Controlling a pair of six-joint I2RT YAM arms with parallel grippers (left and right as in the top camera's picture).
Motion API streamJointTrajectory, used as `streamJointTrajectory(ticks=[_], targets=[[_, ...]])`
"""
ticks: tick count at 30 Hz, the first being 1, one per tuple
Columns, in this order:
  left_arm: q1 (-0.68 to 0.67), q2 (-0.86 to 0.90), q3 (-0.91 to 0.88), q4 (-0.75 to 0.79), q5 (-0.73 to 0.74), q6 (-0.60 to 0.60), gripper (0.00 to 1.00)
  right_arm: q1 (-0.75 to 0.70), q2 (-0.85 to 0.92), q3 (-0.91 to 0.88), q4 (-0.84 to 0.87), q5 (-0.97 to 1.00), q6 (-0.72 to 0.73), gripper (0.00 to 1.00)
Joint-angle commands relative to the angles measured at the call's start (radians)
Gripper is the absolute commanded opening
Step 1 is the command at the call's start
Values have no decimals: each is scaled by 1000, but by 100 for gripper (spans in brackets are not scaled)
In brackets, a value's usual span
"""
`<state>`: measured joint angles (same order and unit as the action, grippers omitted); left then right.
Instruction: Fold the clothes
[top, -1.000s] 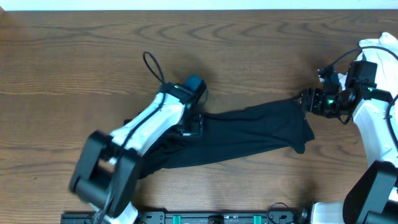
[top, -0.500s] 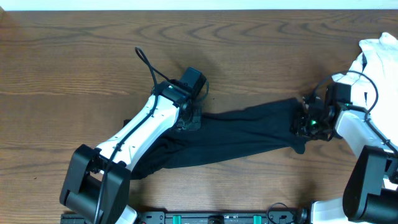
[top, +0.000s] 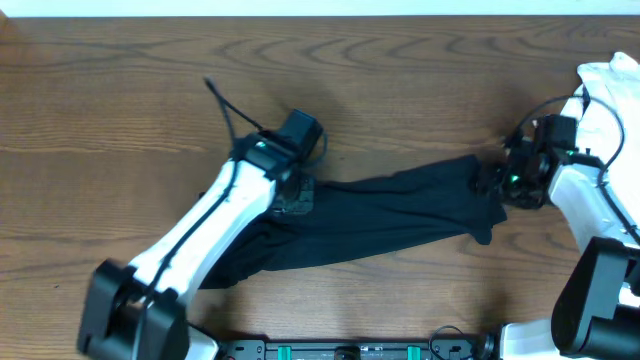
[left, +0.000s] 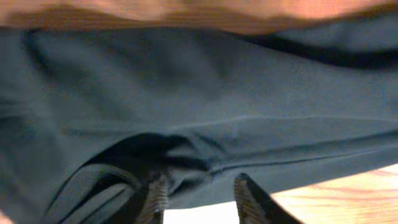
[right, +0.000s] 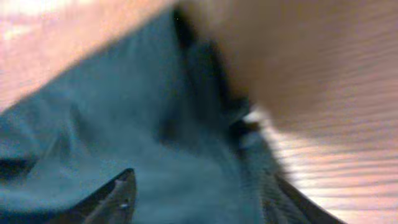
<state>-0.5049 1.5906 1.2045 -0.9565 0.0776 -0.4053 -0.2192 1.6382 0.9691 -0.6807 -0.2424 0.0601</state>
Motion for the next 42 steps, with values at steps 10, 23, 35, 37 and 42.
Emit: streamJointTrajectory(ticks=[10,23,35,37,42], targets=[[205,-48,8,-56,-90,-27,53,15,23,-89,199,73,-58,64],[299,-48,8,-60,-90,-27,53,24,126,-113,257,-6,-58,27],[299,-48,8,-80,-90,-27,53,-113,123,38,132,5,0,1],[299,-48,8,-80,-90,-27,54,-162,123,89,87,7,-1,1],[299,-48,8,-79,-90,-27,54,-261,123,187,14,6,32,1]])
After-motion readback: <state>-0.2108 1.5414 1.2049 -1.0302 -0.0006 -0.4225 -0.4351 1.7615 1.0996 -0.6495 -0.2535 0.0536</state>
